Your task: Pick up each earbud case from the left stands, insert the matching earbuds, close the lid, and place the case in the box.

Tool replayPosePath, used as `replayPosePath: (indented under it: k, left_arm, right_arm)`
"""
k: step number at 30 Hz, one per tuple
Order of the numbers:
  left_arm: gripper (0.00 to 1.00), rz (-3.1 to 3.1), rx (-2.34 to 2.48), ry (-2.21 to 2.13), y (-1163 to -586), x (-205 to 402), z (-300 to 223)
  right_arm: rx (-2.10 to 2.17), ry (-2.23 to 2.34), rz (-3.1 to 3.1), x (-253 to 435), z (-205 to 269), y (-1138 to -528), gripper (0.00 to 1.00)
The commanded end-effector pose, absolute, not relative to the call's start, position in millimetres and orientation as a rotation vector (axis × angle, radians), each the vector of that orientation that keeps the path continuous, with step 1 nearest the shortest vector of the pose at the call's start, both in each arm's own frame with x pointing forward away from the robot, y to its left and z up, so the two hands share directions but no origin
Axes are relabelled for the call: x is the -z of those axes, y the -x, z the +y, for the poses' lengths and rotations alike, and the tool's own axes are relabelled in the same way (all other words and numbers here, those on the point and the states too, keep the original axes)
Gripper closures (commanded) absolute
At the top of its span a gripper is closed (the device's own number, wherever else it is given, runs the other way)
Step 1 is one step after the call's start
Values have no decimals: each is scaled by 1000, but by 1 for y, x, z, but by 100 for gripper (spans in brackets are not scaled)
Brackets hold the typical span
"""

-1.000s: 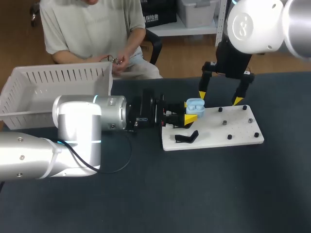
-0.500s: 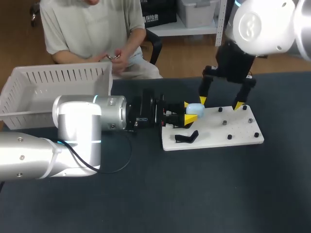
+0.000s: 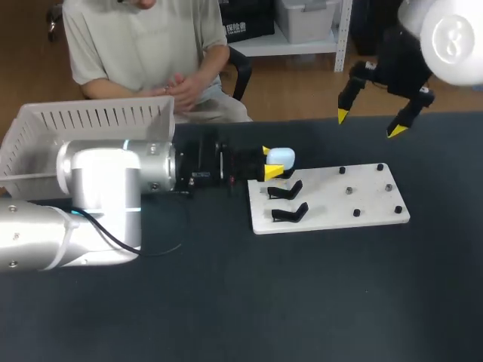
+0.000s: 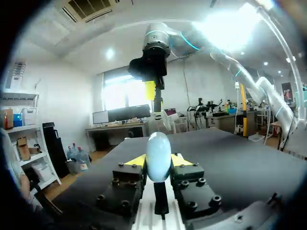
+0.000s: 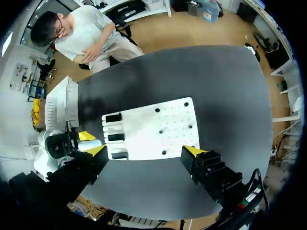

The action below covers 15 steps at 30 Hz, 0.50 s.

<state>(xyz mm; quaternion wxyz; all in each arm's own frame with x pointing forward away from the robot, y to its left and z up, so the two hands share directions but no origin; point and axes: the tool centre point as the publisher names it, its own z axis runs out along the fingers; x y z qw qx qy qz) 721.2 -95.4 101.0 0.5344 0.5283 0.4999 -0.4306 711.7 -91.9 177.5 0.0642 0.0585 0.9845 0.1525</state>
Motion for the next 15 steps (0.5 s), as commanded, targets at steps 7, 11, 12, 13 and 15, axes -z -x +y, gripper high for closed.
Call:
replayPosePath:
  k: [7,11,12,13,15]
  left_arm:
    - [100,1452,706,-982,-728,-146,67]
    - [100,1529,641,-921,-747,-146,99]
    - [100,1546,626,-876,-755,-147,111]
    - [100,1560,617,-840,-761,-147,117]
    - [100,1568,607,-776,-773,-150,130]
  right_arm:
    - [-443,-206,2787,-175,-98,-691,0]
    - [-443,-206,2787,-175,-98,-691,0]
    - [-443,-206,2787,-175,-98,-691,0]
    - [-443,-206,2787,-175,-98,-691,0]
    - [-443,-206,2787,-175,-98,-691,0]
